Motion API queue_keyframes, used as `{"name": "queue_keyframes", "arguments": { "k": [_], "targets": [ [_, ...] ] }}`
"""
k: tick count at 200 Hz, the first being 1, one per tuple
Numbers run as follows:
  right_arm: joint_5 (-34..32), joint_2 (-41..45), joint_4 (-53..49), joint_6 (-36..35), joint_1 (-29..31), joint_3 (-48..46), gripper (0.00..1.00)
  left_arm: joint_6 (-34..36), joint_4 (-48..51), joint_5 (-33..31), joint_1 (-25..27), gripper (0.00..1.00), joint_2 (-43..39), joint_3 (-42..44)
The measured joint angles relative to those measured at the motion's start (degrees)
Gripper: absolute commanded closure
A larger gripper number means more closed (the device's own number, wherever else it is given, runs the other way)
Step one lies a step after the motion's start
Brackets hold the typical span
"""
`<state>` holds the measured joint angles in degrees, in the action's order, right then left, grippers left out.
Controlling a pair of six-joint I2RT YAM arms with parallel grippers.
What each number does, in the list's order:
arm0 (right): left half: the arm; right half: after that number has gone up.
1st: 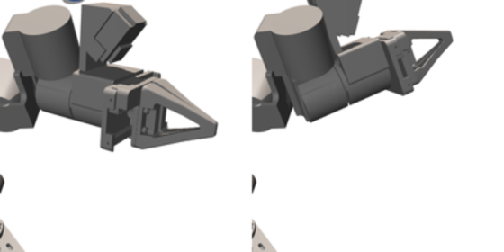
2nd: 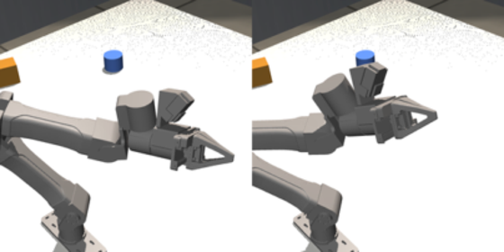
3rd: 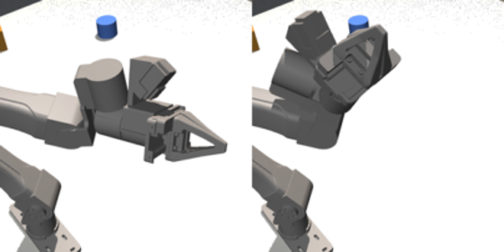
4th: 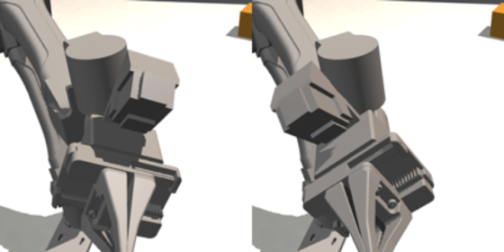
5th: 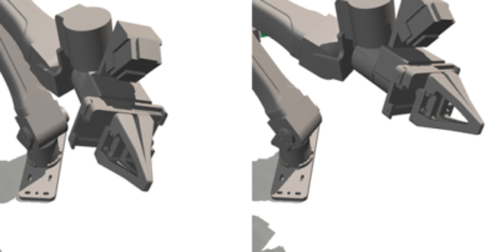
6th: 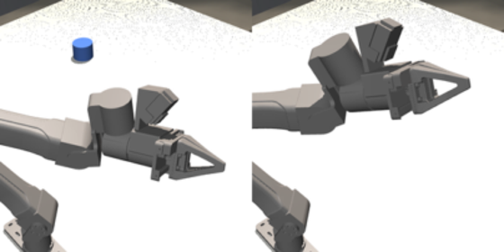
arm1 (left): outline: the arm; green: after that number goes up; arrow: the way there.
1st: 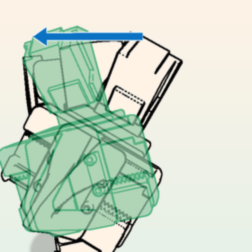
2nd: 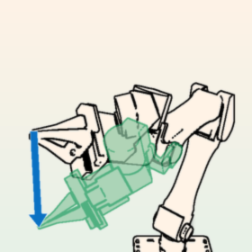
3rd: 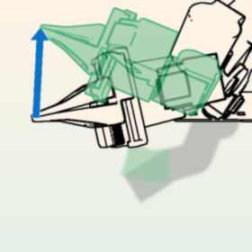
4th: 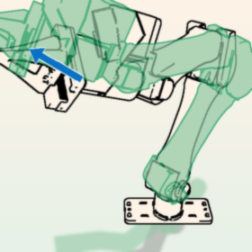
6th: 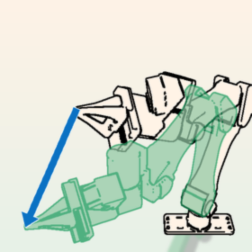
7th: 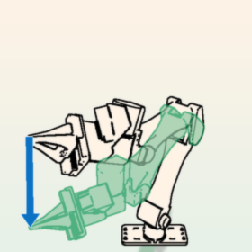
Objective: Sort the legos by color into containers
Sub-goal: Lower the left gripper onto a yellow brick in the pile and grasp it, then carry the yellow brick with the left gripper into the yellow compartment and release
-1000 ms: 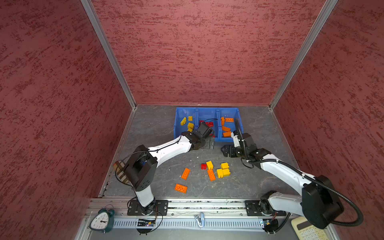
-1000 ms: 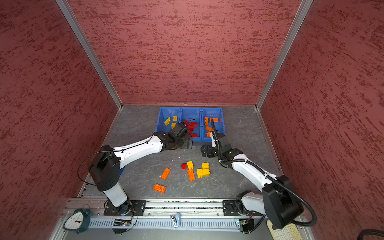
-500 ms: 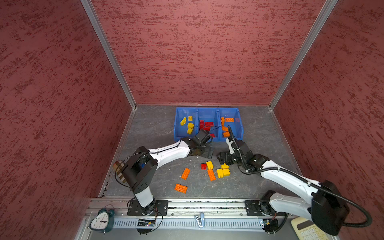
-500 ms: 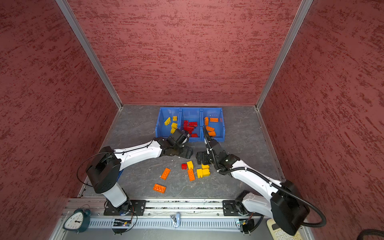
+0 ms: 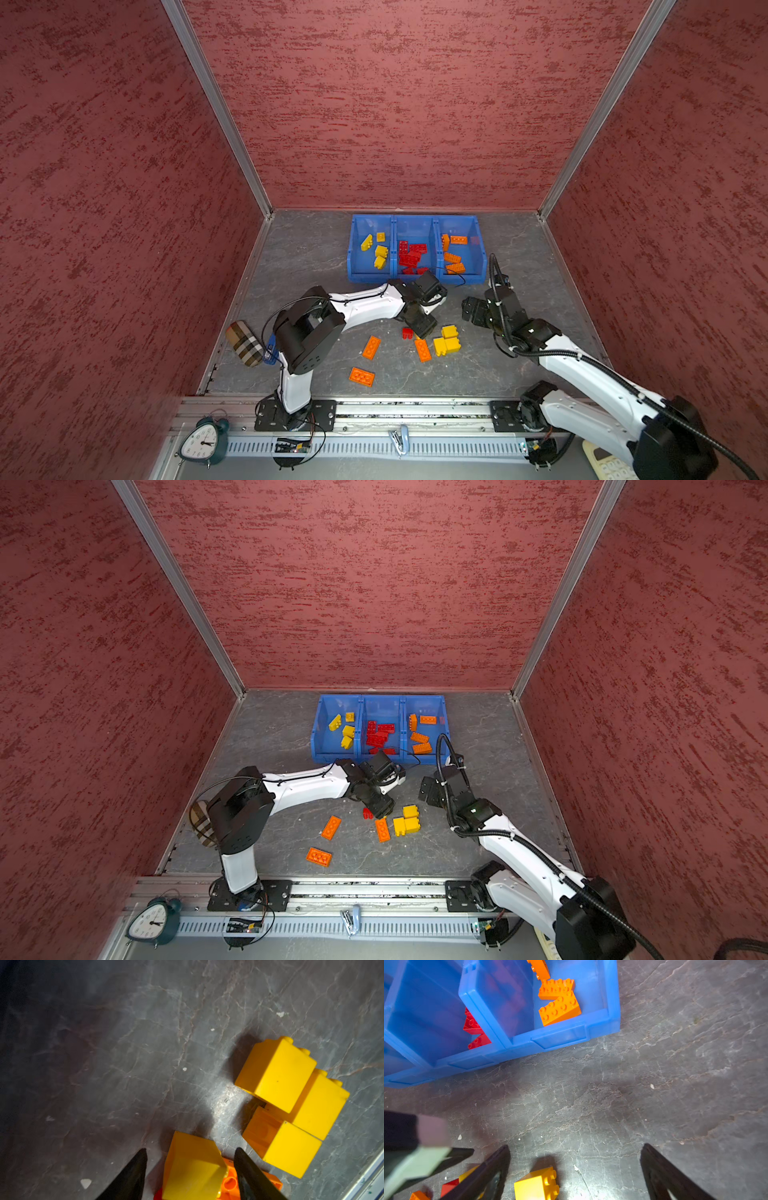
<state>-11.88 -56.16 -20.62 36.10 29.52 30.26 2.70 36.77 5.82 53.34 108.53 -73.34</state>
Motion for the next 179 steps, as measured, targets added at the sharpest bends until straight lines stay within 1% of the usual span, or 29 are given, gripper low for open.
{"name": "queue_keyframes", "arguments": {
  "k": [18, 55, 117, 131, 149, 179],
  "targets": [
    [0.0, -0.52, -0.02, 0.22, 0.0, 0.0, 0.01, 1.03, 1.27, 0.0, 0.52, 0.37, 1.11, -0.07],
    [0.0, -1.22, 0.0, 0.35, -0.02, 0.0, 0.01, 1.57, 2.01, 0.02, 0.26, 0.51, 1.31, -0.07],
    [0.04, -2.95, 0.02, 0.31, -0.02, 0.0, 0.01, 0.5, 0.7, 1.84, -2.19, 0.67, 1.27, 0.0],
    [0.09, -3.26, 0.02, 0.24, -0.02, 0.02, 0.01, -0.44, 0.07, 2.64, -3.67, 0.7, 0.74, 0.24],
    [0.11, -3.87, 0.15, -0.07, 0.0, 0.15, 0.01, -2.27, -1.27, 4.15, -6.34, 0.71, -1.14, 0.98],
    [0.26, -5.57, 0.26, -0.52, 0.0, 1.22, 0.01, -7.04, -6.29, 6.16, -13.31, 0.71, -8.44, 3.8]
  ]
}}
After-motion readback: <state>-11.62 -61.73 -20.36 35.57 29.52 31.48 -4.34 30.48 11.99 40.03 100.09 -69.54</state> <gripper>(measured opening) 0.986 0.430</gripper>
